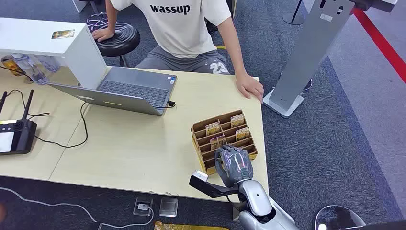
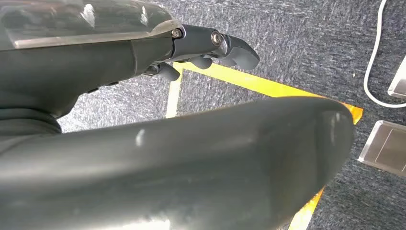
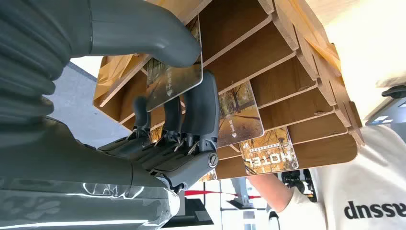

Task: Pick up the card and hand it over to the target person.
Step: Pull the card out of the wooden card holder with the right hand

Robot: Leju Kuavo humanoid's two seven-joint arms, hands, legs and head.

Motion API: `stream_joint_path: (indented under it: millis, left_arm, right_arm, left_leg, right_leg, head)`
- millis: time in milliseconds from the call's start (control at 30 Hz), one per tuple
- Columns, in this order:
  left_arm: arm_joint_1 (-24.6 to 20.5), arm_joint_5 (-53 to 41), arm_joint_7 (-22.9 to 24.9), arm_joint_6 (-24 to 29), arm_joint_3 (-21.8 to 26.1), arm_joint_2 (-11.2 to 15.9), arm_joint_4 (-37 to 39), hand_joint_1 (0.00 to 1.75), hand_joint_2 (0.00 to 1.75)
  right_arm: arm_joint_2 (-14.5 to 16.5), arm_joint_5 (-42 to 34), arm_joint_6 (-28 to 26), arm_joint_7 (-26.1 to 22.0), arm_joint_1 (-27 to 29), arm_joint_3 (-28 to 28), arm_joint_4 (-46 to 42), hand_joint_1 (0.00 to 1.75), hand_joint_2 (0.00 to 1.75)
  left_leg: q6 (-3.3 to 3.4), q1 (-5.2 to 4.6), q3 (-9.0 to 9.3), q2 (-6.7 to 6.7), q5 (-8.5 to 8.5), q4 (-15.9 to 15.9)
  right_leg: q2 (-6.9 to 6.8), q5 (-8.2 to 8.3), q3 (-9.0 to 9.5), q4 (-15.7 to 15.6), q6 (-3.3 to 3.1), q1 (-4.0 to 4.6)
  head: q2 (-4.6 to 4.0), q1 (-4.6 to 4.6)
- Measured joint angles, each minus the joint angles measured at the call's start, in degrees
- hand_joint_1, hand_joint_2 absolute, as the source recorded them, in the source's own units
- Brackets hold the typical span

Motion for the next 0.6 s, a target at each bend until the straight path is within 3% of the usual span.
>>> stream_joint_path:
  millis: [600]
  left_arm:
    - [-0.1, 0.6, -0.2, -0.1, -1.2, 0.2, 0.0, 0.00, 0.00]
  right_arm:
    - [-1.2, -0.5, -0.3, 1.0, 0.3, -1.3, -0.9, 0.98, 1.75]
  left_leg:
    - [0.01, -0.02, 0.02, -0.03, 0.03, 0.0]
  right_leg:
    - [-0.04, 0.01, 0.01, 0.0, -0.01, -0.02]
  head:
    - [0.00, 0.00]
